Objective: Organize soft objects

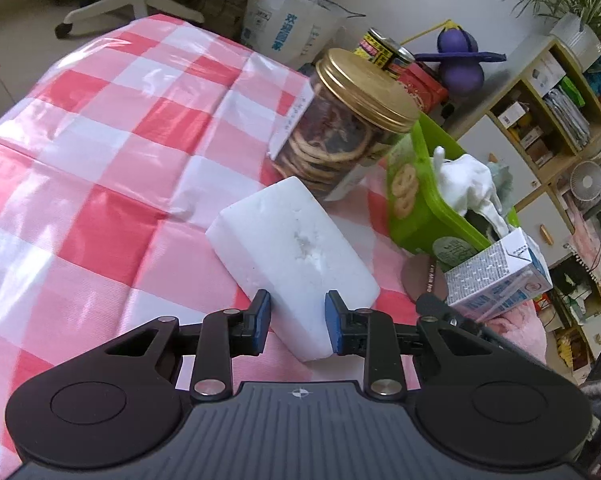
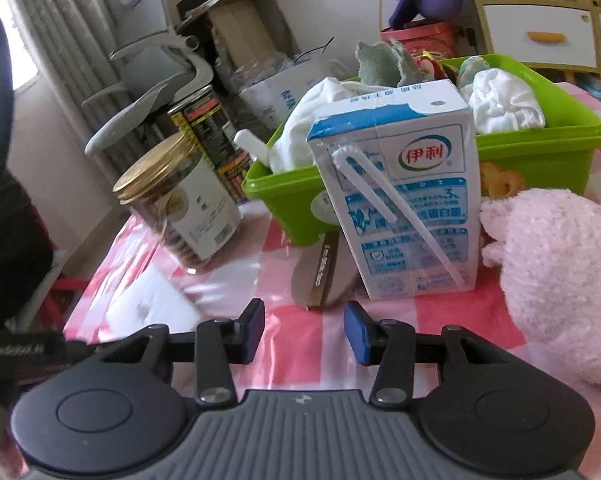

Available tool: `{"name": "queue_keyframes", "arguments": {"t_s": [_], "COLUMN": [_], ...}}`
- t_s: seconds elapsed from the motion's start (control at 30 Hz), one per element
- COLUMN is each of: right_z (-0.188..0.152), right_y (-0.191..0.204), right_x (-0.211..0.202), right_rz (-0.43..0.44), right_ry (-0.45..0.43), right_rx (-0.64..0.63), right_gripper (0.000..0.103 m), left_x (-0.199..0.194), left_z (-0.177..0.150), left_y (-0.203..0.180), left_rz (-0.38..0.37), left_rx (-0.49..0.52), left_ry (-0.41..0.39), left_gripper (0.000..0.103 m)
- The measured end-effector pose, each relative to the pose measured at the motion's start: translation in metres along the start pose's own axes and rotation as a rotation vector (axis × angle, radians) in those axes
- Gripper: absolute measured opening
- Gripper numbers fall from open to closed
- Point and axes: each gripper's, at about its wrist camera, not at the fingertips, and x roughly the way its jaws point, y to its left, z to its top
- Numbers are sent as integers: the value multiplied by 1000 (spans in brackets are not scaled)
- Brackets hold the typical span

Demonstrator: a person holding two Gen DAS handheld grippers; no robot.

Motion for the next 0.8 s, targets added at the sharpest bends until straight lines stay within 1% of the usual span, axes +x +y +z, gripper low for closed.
{"name": "queue_keyframes", "arguments": {"t_s": [0.13, 0.17, 0.23, 0.33, 0.4, 0.5, 0.57, 0.63, 0.7, 0.77, 0.8], "right_z": [-1, -1, -1, -4, -5, -6, -5, -4, -2, -5, -6], "right_y": [10, 13, 22, 36, 41, 44, 47, 48, 48, 52, 55], "right_x": [5, 6, 9, 8, 5, 1, 1, 2, 7, 13, 17], "right_rz": [-21, -13, 38, 60, 44, -14, -57, -94, -129, -164, -182], "right_ry": [-28, -31, -20, -18, -25, -66, -94, -111, -107, -101, -99], "right_rx": [7, -3, -45, -111, -138, -184, -225, -251, -285, -346, -380], "right_gripper": [16, 16, 16, 16, 16, 17, 20, 26, 30, 30, 30], "left_x": [-6, -8, -12, -18, -21, -23, -23, -23, -24, -22, -20], "left_z": [6, 7, 8, 10, 11, 9, 8, 8, 7, 6, 5], "left_y": [2, 2, 4, 9, 13, 16, 17, 17, 15, 10, 8], "left_rz": [40, 53, 87, 116, 121, 105, 103, 96, 104, 100, 105], "left_rx": [51, 63, 93, 109, 115, 106, 89, 60, 35, 25, 21], "left_ry": [22, 23, 19, 12, 2, -27, -44, -62, -90, -105, -113], "left_gripper": [29, 29, 29, 29, 30, 36, 46, 68, 73, 75, 78]}}
